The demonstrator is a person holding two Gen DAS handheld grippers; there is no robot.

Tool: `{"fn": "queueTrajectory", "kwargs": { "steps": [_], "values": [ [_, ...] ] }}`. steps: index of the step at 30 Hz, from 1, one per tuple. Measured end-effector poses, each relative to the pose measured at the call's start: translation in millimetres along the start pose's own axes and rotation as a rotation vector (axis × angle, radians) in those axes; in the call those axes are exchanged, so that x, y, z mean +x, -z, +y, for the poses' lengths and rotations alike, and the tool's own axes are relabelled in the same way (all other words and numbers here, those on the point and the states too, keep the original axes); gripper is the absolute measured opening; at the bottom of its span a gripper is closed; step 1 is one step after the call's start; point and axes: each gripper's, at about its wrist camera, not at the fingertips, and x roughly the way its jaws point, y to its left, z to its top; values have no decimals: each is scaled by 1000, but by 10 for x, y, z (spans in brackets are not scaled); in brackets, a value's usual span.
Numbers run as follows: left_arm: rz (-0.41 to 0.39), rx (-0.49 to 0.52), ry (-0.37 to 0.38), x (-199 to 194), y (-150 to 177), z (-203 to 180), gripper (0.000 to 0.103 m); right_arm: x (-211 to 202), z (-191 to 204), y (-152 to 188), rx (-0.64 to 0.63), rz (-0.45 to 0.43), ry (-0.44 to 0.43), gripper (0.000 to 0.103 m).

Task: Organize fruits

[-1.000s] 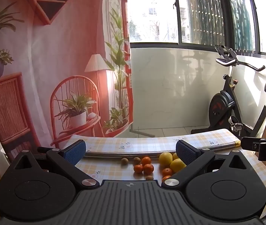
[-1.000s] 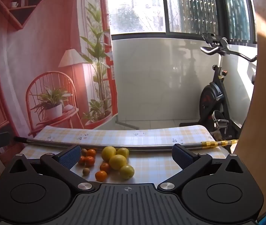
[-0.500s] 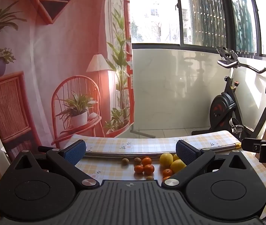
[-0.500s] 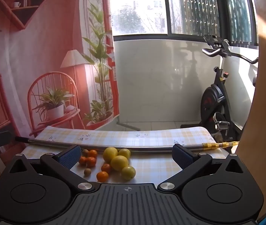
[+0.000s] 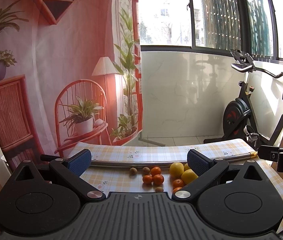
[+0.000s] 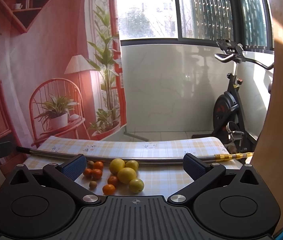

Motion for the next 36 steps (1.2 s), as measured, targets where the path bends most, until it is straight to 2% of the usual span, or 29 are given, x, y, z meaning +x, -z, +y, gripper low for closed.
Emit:
{"fn": "queueTrajectory", "kwargs": {
  "steps": [36],
  "values": [
    [3,-2,-1,-2,-2,9,103,-19,8,-19,0,-7,3,103]
  ]
}}
